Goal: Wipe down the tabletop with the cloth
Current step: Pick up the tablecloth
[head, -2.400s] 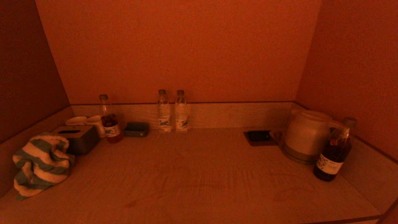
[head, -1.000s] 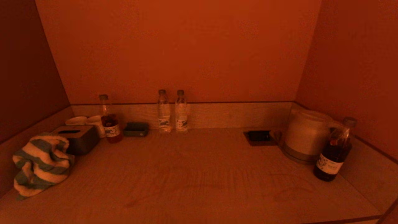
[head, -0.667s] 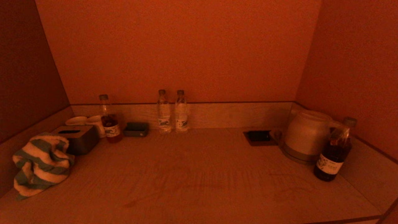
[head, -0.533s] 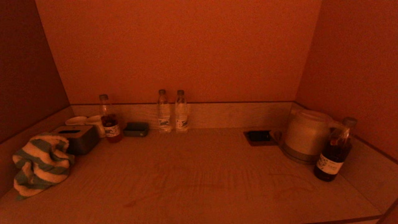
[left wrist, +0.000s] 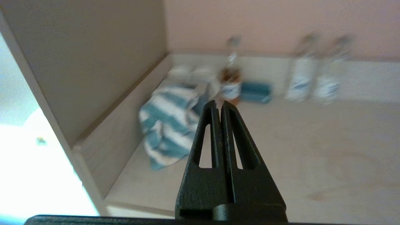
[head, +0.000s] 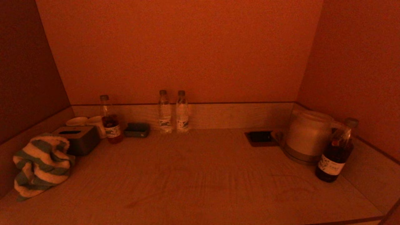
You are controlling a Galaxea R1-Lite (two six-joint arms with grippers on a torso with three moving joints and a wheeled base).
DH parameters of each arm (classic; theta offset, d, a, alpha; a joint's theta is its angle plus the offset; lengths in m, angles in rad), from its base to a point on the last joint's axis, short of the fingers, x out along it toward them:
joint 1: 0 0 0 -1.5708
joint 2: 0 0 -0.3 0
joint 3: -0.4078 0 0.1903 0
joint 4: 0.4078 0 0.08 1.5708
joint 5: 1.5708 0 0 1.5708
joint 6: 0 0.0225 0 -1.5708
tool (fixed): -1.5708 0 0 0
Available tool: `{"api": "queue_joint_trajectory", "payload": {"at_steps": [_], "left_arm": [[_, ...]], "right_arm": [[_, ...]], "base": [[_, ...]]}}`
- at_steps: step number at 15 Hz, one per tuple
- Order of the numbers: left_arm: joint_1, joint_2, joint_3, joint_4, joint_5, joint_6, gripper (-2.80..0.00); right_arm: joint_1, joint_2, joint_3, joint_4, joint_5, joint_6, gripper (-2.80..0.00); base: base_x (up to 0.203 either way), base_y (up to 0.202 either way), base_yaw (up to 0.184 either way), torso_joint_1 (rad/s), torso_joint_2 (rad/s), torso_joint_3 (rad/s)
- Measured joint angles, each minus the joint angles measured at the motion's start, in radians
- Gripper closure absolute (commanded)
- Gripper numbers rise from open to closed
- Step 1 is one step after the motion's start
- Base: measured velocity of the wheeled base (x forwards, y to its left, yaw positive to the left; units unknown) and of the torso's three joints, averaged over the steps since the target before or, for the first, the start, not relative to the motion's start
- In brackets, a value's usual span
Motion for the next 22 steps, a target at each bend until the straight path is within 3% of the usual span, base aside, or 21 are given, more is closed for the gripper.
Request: {"api": "queue_joint_trajectory", "payload": {"at_steps": [5, 15, 22], "left_arm": [[0.010, 0.424, -0.133, -0.007, 0.114, -0.010, 0.00], [0.158, 1.231, -0.409, -0.009, 0.350, -0.025, 0.00], [0.173, 1.389, -0.486, -0.007, 0.340, -0.060, 0.00]], "right_arm": [[0.000, 0.000, 0.000, 0.000, 0.000, 0.000, 0.00], [0.000, 0.000, 0.000, 0.000, 0.001, 0.000, 0.00], [0.000, 0.000, 0.000, 0.001, 0.000, 0.000, 0.00]], "base": [[0.000, 0.000, 0.000, 0.000, 0.00, 0.000], [0.000, 0.000, 0.000, 0.000, 0.00, 0.000], [0.000, 0.000, 0.000, 0.000, 0.00, 0.000]]}}
